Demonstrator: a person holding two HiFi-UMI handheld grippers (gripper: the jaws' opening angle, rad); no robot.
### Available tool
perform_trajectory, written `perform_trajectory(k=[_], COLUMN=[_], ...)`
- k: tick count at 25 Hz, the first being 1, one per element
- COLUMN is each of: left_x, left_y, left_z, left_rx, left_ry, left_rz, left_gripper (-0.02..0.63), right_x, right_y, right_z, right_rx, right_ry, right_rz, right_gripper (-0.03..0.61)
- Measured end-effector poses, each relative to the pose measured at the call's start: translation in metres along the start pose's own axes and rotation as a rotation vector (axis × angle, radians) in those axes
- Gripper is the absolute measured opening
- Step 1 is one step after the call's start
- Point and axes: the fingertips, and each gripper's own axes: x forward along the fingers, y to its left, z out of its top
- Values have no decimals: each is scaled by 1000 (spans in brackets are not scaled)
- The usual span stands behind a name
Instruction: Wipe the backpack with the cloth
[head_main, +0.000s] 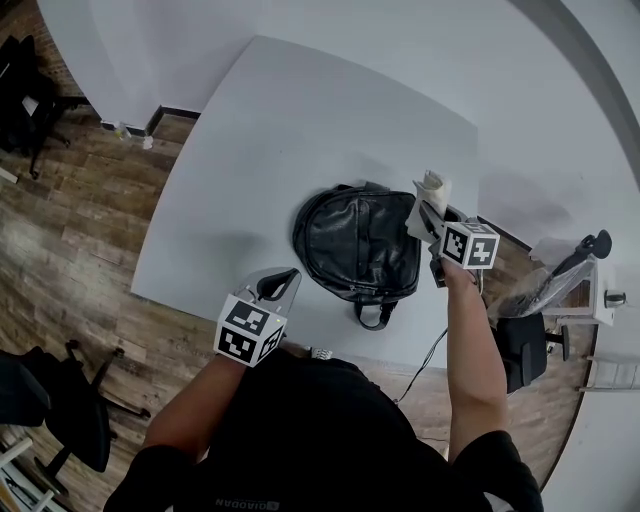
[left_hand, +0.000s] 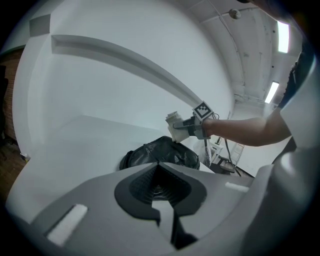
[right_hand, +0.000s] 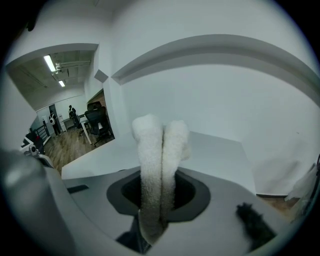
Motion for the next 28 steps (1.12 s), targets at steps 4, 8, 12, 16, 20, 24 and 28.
perform_trajectory(k=[4, 8, 12, 16, 20, 24, 28], left_x=[-1, -6, -13, -22, -31, -41, -49], left_y=[-1, 0, 4, 8, 10, 14, 18], left_z=[3, -1, -5, -6, -8, -13, -17], left_rx=[36, 37, 27, 25, 18, -1, -28], left_ry=[-5, 2, 8, 8, 4, 1, -5], left_rz=[4, 7, 13, 20, 33, 47, 64], left_gripper=[6, 6, 6, 6, 6, 6, 6], right_x=[-12, -14, 4, 32, 54, 72, 89], right_y=[3, 33, 85, 135, 172, 197, 208], right_z=[6, 7, -10, -34, -55, -64, -74], right_rx=[11, 94, 212, 265, 333, 372, 423], right_ry=[-36, -93, -85, -11, 58, 98, 142], right_rz=[-6, 63, 197, 289, 359, 409, 440], right_gripper=[92, 92, 92, 92, 92, 92, 92])
